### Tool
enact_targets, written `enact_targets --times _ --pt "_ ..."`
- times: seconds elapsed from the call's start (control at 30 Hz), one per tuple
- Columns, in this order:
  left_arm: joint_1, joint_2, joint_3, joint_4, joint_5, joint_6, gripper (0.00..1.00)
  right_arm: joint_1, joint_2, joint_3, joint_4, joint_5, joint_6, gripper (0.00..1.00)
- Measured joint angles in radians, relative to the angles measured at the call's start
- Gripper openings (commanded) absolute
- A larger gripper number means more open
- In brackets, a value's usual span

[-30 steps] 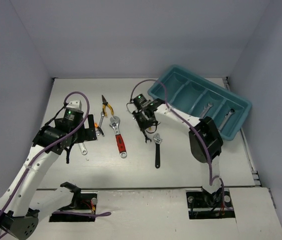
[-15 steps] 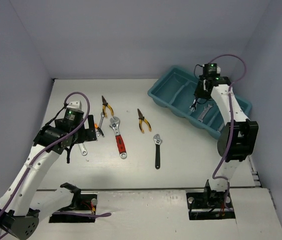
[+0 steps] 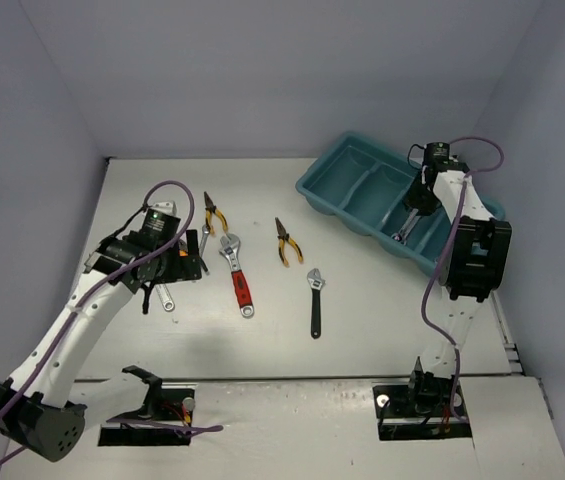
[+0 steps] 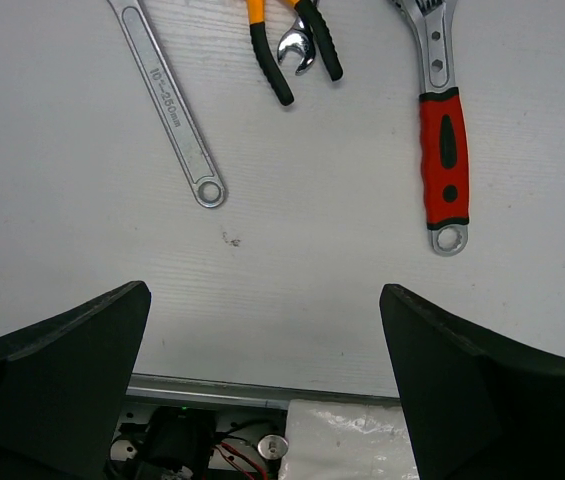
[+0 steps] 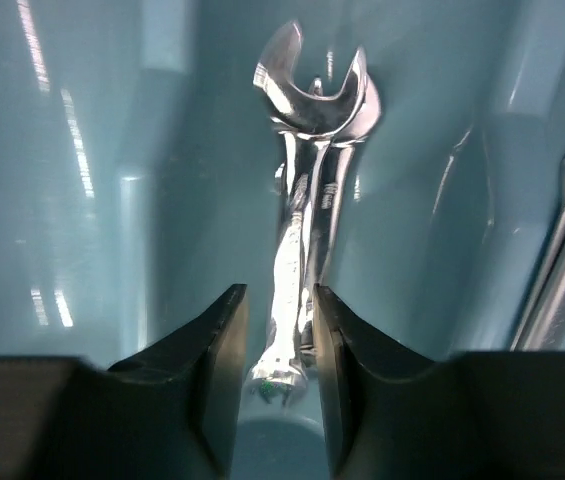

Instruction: Sort the tools into containers

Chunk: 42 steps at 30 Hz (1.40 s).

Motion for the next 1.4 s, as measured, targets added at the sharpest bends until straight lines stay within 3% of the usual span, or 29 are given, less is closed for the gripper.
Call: enact_targets --times 0.13,0.3,0.53,0.8,1.1,1.4 --pt "0.0 0.09 0.038 0.007 0.03 0.022 0.95 0.005 -0.015 0.002 0.015 -0.008 -0.003 0.49" --pt "0.002 0.199 0.094 0.035 0.044 0.059 0.88 0.007 -0.075 -0.015 0.023 -0.014 -0.017 0.5" --pt "0.086 0.387 0.159 0.136 0.09 0.132 0.71 0.042 -0.367 -0.159 0.036 -0.054 -0.066 0.5" --pt "0.241 0.703 0.27 0.243 0.204 0.218 0.58 0.197 -0.682 -0.374 0.049 -0.106 -0.105 0.51" --pt "0.236 0.888 0.377 0.296 0.26 0.248 0.5 0.203 -0.797 -0.601 0.031 -0.141 -0.103 0.51" --pt "0.235 0.977 0.419 0.321 0.262 0.255 0.42 0.203 -0.827 -0.643 0.032 -0.166 -0.105 0.51"
